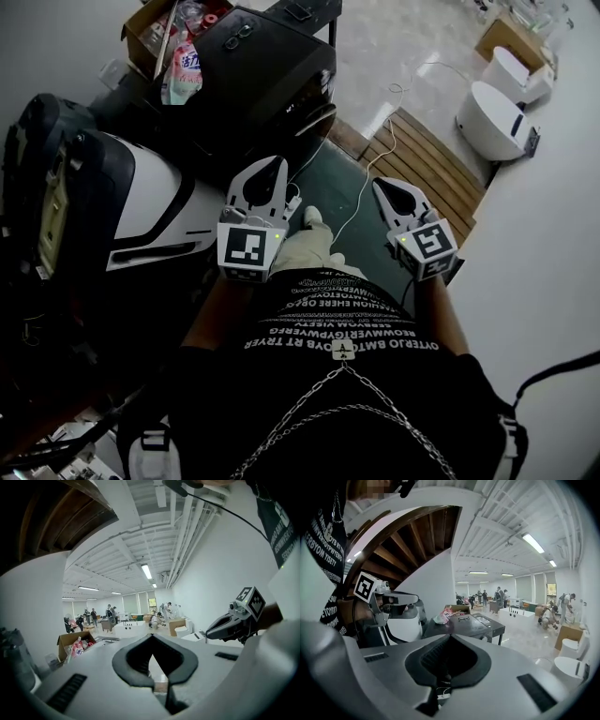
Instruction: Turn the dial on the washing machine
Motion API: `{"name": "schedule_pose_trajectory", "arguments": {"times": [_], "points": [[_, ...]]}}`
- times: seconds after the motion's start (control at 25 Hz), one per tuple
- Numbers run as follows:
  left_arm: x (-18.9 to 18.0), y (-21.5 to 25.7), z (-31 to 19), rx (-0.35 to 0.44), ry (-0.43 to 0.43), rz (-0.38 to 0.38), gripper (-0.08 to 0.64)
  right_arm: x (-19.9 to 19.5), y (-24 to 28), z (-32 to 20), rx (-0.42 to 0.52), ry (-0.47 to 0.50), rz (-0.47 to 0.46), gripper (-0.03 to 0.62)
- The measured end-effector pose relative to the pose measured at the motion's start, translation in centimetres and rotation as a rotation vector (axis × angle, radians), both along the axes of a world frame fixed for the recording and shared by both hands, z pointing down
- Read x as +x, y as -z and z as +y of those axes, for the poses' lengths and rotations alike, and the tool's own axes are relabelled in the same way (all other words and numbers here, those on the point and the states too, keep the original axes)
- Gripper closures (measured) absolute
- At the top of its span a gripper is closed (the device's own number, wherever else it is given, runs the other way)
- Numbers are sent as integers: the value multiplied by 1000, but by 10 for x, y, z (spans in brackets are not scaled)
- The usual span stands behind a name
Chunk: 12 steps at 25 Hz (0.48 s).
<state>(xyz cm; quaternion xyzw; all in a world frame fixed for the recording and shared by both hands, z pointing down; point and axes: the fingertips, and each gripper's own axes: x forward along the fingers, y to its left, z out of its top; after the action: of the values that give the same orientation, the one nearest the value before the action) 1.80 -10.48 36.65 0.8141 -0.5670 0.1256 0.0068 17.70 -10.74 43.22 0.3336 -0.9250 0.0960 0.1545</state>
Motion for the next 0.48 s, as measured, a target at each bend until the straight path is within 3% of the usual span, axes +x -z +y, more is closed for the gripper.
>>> {"name": "schedule_pose_trajectory", "arguments": {"times": [0.16,0.48], "points": [[-6,2,-26,40,0,-7,554,-10,-9,-33,-17,12,14,595],[-54,1,-102,45,72,50,554,-64,3,-110,14,104,58,595]]}}
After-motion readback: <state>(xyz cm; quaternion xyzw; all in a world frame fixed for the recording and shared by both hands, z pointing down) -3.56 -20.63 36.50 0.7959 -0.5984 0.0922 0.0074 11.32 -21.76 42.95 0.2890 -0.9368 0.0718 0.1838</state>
